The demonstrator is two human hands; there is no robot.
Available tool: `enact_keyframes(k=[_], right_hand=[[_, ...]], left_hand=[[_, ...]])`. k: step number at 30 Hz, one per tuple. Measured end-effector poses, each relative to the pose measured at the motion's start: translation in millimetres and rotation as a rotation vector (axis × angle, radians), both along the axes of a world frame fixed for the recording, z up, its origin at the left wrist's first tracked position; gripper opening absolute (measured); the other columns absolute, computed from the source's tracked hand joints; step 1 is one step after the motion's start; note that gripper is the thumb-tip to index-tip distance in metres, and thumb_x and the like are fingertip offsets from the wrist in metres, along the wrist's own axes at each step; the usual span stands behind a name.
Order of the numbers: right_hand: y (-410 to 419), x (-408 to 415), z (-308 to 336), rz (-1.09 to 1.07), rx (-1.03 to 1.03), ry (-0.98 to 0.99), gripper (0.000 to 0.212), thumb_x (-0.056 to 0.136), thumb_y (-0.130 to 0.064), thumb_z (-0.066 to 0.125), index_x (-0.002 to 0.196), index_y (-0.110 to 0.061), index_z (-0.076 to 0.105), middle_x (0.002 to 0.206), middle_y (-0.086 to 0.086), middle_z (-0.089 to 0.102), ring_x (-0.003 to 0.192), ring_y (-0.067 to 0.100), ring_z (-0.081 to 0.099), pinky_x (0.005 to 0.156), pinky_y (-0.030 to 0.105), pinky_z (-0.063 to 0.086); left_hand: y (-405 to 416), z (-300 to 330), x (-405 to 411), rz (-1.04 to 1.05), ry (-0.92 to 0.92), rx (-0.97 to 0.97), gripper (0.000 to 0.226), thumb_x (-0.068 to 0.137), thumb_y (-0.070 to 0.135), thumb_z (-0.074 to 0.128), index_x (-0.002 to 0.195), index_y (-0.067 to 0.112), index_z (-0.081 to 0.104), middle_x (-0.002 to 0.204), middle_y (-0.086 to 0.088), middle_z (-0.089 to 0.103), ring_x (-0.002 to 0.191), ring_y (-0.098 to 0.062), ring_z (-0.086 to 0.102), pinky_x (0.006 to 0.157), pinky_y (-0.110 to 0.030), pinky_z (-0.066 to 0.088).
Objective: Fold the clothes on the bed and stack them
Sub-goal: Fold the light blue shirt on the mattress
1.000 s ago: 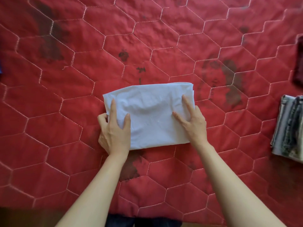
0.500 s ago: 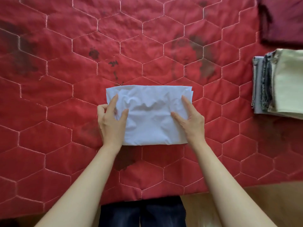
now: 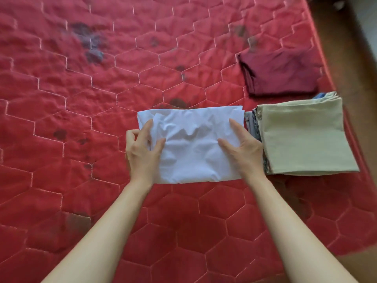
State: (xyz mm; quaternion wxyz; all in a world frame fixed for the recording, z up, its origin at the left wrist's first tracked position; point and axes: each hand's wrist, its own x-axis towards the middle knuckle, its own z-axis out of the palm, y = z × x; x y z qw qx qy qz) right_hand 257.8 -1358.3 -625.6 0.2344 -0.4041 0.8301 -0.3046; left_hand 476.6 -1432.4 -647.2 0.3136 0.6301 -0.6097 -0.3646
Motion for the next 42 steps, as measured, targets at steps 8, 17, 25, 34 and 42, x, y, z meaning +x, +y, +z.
enact_keyframes(k=[8, 17, 25, 34, 42], right_hand=[[-39, -196, 35, 0.061, -0.115, 0.077, 0.057, 0.079, -0.025, 0.078, 0.132, -0.019, 0.059, 0.131, 0.000, 0.062, 0.116, 0.015, 0.059, 0.095, 0.016, 0.038], [-109, -400, 67, 0.161, -0.192, 0.229, 0.057, 0.078, -0.027, 0.079, 0.130, -0.015, 0.060, 0.127, 0.001, 0.064, 0.114, 0.013, 0.060, 0.094, 0.010, 0.036], [-160, -468, 6, 0.132, -0.171, 0.123, 0.061, 0.077, -0.031, 0.080, 0.132, -0.017, 0.058, 0.131, -0.001, 0.062, 0.118, 0.009, 0.055, 0.089, -0.001, 0.029], [-157, -475, -99, 0.165, -0.034, 0.007, 0.061, 0.083, -0.030, 0.074, 0.138, -0.020, 0.052, 0.139, 0.000, 0.055, 0.126, 0.015, 0.051, 0.094, 0.005, 0.028], [-155, -473, -104, 0.125, -0.037, 0.064, 0.059, 0.088, -0.038, 0.068, 0.141, -0.022, 0.048, 0.133, 0.007, 0.053, 0.120, 0.017, 0.050, 0.095, 0.014, 0.034]], left_hand=[[-28, 22, -201, 0.086, 0.046, -0.105, 0.056, 0.079, 0.016, 0.076, 0.131, 0.024, 0.059, 0.098, -0.002, 0.041, 0.080, -0.009, 0.044, 0.074, 0.008, 0.026], [-93, 35, -391, 0.057, 0.118, -0.218, 0.058, 0.078, 0.023, 0.078, 0.133, 0.024, 0.057, 0.099, 0.000, 0.039, 0.083, -0.008, 0.044, 0.077, 0.007, 0.027], [-153, -5, -450, 0.018, 0.002, -0.222, 0.058, 0.079, 0.028, 0.076, 0.134, 0.026, 0.056, 0.102, 0.000, 0.040, 0.087, -0.009, 0.045, 0.080, -0.005, 0.028], [-147, -84, -451, 0.060, -0.060, -0.130, 0.057, 0.076, 0.027, 0.076, 0.130, 0.027, 0.059, 0.089, 0.013, 0.036, 0.085, -0.004, 0.041, 0.075, 0.005, 0.024], [-152, -84, -447, -0.010, -0.291, -0.109, 0.056, 0.085, 0.039, 0.066, 0.137, 0.023, 0.051, 0.125, -0.010, 0.042, 0.113, -0.024, 0.046, 0.095, -0.028, 0.038]])
